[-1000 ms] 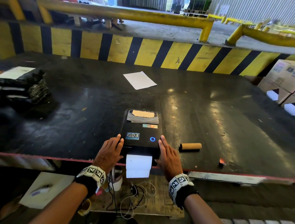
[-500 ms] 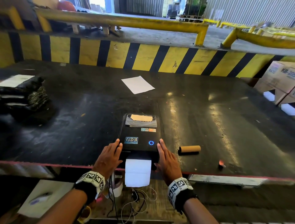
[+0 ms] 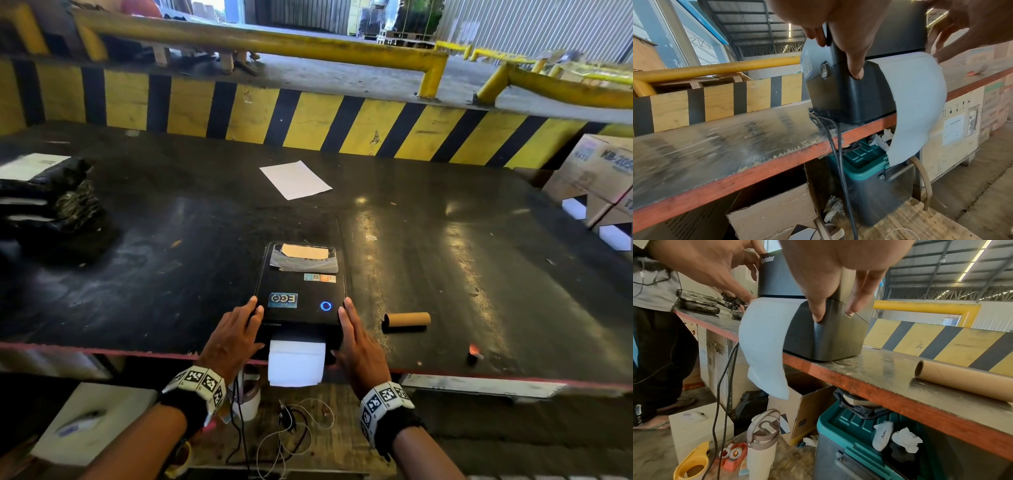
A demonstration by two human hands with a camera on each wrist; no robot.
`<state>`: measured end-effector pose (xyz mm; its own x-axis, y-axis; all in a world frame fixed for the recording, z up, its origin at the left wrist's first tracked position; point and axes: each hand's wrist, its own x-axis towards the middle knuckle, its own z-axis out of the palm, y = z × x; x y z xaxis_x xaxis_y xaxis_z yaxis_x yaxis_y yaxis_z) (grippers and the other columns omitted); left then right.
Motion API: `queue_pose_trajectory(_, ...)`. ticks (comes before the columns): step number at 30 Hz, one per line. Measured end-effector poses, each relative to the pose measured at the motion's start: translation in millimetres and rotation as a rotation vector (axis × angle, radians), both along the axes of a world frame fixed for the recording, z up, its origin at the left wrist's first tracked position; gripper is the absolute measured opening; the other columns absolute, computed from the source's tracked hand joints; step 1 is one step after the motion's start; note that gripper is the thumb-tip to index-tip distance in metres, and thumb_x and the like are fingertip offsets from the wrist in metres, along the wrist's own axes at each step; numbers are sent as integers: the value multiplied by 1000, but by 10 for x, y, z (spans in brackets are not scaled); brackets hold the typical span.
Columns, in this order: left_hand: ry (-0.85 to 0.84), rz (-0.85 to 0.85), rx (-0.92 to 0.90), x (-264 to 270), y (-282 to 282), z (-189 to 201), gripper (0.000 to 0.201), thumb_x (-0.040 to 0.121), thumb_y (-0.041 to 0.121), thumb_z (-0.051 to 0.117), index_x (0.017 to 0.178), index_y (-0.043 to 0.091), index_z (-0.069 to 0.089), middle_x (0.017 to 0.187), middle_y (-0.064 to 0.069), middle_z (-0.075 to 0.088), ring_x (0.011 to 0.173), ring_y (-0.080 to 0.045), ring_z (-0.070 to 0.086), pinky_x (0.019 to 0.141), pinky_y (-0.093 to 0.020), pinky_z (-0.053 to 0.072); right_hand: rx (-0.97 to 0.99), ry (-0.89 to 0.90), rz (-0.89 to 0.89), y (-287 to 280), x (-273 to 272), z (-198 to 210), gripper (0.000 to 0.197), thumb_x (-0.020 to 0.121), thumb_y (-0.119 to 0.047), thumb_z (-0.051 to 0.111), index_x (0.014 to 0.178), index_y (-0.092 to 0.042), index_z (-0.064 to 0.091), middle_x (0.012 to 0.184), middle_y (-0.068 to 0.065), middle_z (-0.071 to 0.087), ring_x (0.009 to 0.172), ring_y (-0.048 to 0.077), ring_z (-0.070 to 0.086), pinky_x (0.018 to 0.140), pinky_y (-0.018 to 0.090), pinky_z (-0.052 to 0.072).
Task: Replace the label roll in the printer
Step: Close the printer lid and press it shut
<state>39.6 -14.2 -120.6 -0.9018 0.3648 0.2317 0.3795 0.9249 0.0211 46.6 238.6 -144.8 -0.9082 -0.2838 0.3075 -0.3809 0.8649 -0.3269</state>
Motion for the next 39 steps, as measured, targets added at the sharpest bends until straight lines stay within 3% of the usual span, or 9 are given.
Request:
queue_pose_trajectory(9, 4, 2, 19, 4, -2, 24, 102, 29, 31, 96, 113, 4, 46, 110, -23, 66, 81, -29, 70, 66, -34, 60, -32, -34, -22, -28, 23, 8, 100, 66, -15, 82, 140, -14, 15, 152, 5, 8, 112, 30, 62, 82, 37, 55)
queue_pose_trajectory(13, 7, 6, 14, 0, -2, 10, 103, 28, 32, 96, 113, 4, 46, 109, -23, 67, 81, -28, 71, 67, -33, 59, -42, -56, -35, -36, 25, 10, 103, 63, -14, 84, 140, -15, 15, 151, 5, 9, 105, 30, 65, 79, 36, 57)
queue_pose_trajectory(22, 4, 12, 4, 11, 7, 23, 102, 28, 35, 95, 113, 4, 47, 110, -21, 64, 82, -26, 70, 66, -31, 59, -46, -96, -3, -25, 29, 41, 95, 80, -14, 71, 138, -28, -3, 152, -2, -10, 125, 29, 51, 95, 35, 49)
queue_pose_trajectory(25, -8, 13, 8, -1, -7, -10, 101, 31, 34, 95, 115, 4, 47, 115, -20, 58, 83, -27, 69, 67, -32, 59, -47, -92, -5, -27, 36, 47, 95, 80, -13, 70, 138, -28, -3, 152, -1, -10, 123, 28, 53, 92, 34, 51)
queue_pose_trajectory(29, -19, 20, -7, 7, 6, -4, 102, 31, 34, 95, 115, 3, 46, 112, -21, 63, 84, -27, 69, 68, -32, 59, -47, -122, -1, -23, 39, 54, 95, 80, -11, 70, 139, -27, -3, 152, -1, -11, 123, 28, 53, 92, 34, 51)
queue_pose_trajectory(34, -33, 36, -20, -2, 16, -8, 103, 29, 33, 95, 113, 3, 46, 109, -22, 65, 85, -29, 70, 69, -34, 59, -16, -196, -40, -30, 24, 107, 84, 87, -13, 61, 147, -15, 3, 147, -8, -26, 122, 25, 52, 93, 31, 49)
queue_pose_trajectory(39, -52, 41, -29, -5, 31, 7, 104, 27, 35, 95, 113, 2, 46, 108, -22, 66, 85, -30, 71, 68, -35, 59, -3, -214, -47, -39, 33, 123, 87, 86, -12, 61, 147, -16, 0, 147, -7, -28, 119, 23, 54, 91, 29, 49)
